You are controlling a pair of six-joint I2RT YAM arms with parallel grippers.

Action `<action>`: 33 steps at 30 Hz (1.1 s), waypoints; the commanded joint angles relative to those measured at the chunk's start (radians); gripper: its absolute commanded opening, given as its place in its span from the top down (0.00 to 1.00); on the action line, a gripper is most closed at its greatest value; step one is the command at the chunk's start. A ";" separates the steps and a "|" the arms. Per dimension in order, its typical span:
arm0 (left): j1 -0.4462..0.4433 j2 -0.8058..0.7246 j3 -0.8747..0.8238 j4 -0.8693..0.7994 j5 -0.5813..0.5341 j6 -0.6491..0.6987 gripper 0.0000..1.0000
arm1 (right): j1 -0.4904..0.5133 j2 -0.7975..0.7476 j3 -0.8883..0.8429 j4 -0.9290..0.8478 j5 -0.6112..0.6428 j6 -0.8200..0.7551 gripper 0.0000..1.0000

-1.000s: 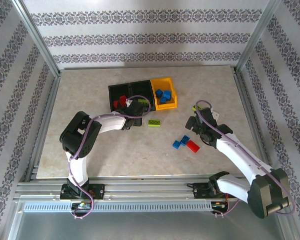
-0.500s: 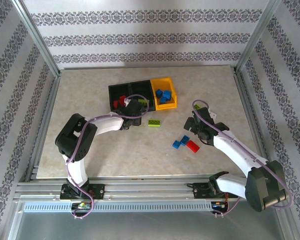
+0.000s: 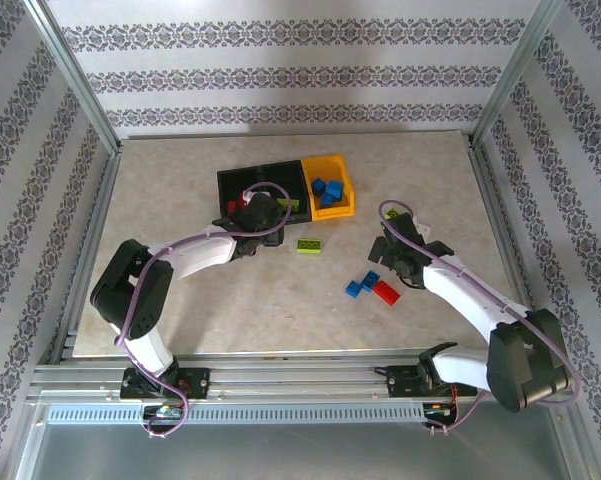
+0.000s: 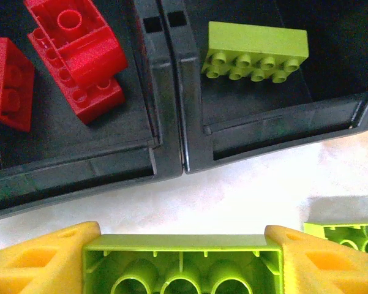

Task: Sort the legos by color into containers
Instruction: Place the lego in the container.

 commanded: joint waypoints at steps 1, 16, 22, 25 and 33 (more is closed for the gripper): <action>0.009 -0.017 0.068 -0.052 0.009 0.008 0.53 | 0.022 0.025 0.038 -0.031 0.043 -0.047 0.02; 0.025 0.301 0.616 -0.286 -0.080 0.175 0.52 | 0.075 0.068 0.077 -0.055 0.075 -0.080 0.02; 0.050 0.409 0.755 -0.336 -0.079 0.213 0.52 | 0.076 0.075 0.085 -0.078 0.089 -0.081 0.02; 0.068 0.449 0.802 -0.358 -0.067 0.215 0.52 | 0.076 0.078 0.085 -0.078 0.089 -0.079 0.02; 0.084 0.525 0.892 -0.395 -0.040 0.231 0.51 | 0.076 0.103 0.096 -0.077 0.084 -0.075 0.02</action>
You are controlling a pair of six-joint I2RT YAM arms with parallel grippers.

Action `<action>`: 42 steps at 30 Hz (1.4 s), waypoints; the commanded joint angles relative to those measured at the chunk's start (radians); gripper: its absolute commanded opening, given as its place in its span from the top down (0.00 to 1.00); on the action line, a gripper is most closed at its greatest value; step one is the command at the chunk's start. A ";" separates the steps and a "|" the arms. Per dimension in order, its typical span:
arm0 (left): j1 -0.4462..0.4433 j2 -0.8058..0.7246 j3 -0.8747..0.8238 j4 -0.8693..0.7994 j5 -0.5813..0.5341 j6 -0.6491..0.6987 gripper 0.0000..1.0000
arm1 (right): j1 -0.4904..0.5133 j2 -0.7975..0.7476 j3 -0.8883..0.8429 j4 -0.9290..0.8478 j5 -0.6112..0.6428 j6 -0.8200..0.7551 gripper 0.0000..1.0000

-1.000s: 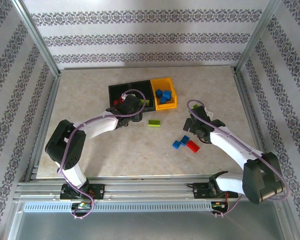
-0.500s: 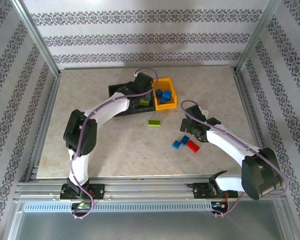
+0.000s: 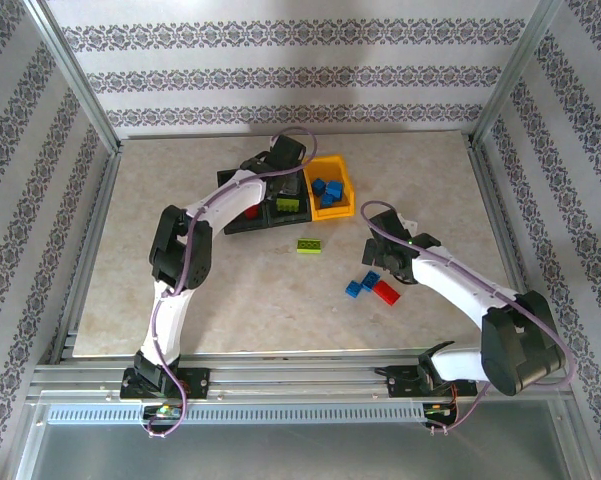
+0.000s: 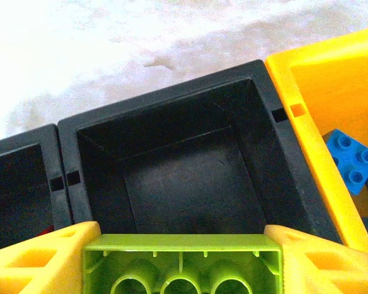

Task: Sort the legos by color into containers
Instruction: Place the lego in the container, then pick up the lego from the center of the table.

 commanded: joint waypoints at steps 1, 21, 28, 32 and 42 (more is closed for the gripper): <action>0.010 0.039 0.059 -0.065 0.009 0.032 0.50 | 0.012 0.012 0.030 -0.023 0.022 -0.001 0.02; 0.010 0.084 0.116 -0.112 0.028 0.034 0.31 | -0.018 0.002 0.036 -0.038 0.040 0.002 0.02; 0.009 0.051 0.093 -0.100 0.024 0.033 0.22 | -0.041 -0.028 0.022 -0.029 0.018 0.003 0.02; 0.010 0.030 0.083 -0.098 0.028 0.029 0.22 | -0.043 -0.037 0.015 -0.031 0.015 0.003 0.02; 0.010 -0.102 -0.011 -0.077 0.054 0.011 0.15 | -0.046 -0.087 -0.012 -0.032 -0.004 0.009 0.02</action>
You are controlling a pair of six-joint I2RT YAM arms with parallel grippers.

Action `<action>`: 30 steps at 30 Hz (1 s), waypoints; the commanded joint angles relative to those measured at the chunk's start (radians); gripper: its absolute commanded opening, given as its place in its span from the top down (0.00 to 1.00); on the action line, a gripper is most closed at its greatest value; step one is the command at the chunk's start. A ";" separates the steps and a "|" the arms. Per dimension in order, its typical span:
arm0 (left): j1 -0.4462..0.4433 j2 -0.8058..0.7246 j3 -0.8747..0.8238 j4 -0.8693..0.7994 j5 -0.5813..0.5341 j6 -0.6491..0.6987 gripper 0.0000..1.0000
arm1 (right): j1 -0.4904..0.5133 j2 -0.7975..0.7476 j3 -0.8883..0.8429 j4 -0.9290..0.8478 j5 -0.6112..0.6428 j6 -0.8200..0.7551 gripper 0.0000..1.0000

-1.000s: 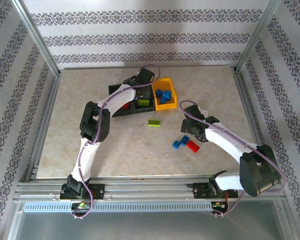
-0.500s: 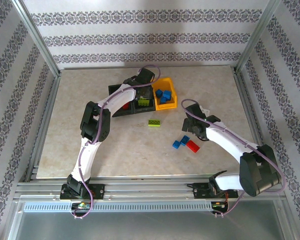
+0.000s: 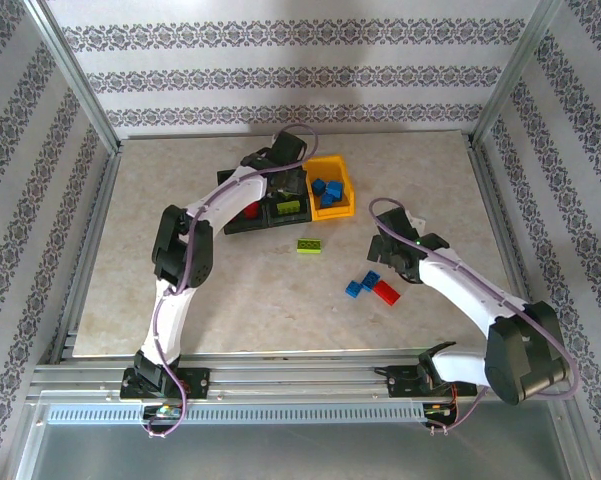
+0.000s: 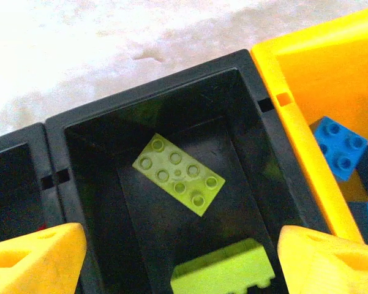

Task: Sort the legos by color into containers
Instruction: Pick up the lego from the center of the table.

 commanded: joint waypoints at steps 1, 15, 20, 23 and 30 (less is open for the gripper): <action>0.009 -0.114 -0.066 0.006 0.019 -0.012 0.14 | -0.010 -0.028 -0.015 -0.014 -0.015 0.009 0.01; 0.009 -0.489 -0.527 0.180 0.009 -0.111 0.00 | 0.078 -0.105 -0.040 -0.046 -0.071 0.062 0.13; 0.008 -0.614 -0.703 0.234 0.002 -0.149 0.00 | 0.157 -0.125 -0.060 -0.080 -0.087 0.159 0.16; 0.010 -0.679 -0.782 0.255 -0.026 -0.164 0.00 | 0.214 -0.127 -0.087 -0.078 -0.094 0.230 0.19; 0.013 -0.788 -0.905 0.304 -0.066 -0.183 0.00 | 0.350 -0.081 -0.098 -0.071 -0.064 0.348 0.25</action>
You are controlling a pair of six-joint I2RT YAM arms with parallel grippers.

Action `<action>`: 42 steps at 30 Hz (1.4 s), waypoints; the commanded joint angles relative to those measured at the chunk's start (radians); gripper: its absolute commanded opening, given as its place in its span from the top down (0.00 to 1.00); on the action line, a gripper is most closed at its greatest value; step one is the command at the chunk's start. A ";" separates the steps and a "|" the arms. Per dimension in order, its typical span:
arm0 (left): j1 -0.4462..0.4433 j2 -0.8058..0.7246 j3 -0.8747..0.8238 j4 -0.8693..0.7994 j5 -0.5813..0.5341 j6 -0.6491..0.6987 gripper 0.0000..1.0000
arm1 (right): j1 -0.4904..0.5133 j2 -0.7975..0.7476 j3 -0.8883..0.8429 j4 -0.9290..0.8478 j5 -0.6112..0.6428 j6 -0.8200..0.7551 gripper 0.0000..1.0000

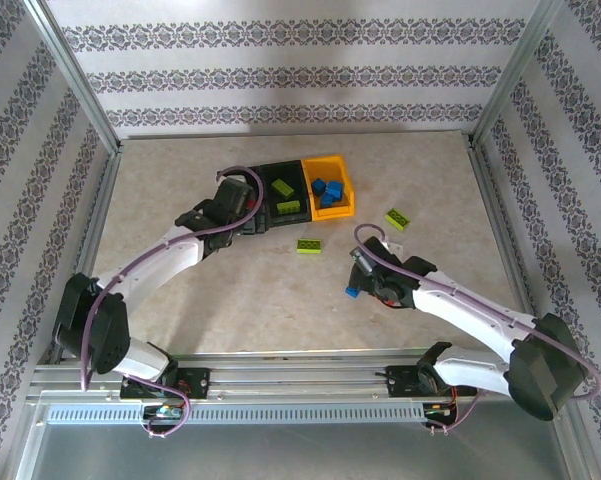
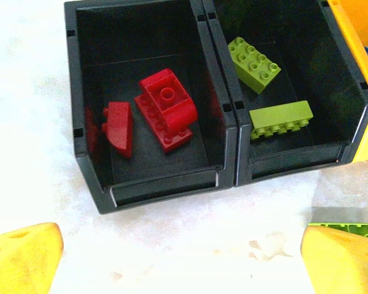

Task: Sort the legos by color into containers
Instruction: Pick up the lego from the center of the table.

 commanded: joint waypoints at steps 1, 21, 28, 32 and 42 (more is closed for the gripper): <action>0.014 -0.047 -0.032 0.069 -0.041 -0.029 0.00 | 0.049 0.032 -0.006 0.000 0.021 0.095 0.26; 0.029 -0.062 -0.068 0.070 -0.036 -0.030 0.00 | 0.107 0.323 0.083 0.126 -0.010 0.094 0.36; 0.036 -0.056 -0.069 0.070 -0.027 -0.028 0.00 | 0.089 0.403 0.131 0.129 -0.005 0.070 0.41; 0.038 -0.056 -0.069 0.073 -0.018 -0.028 0.00 | 0.084 0.438 0.157 0.126 0.000 0.053 0.42; 0.045 -0.053 -0.069 0.072 -0.010 -0.028 0.00 | 0.059 0.510 0.187 0.131 -0.023 0.017 0.53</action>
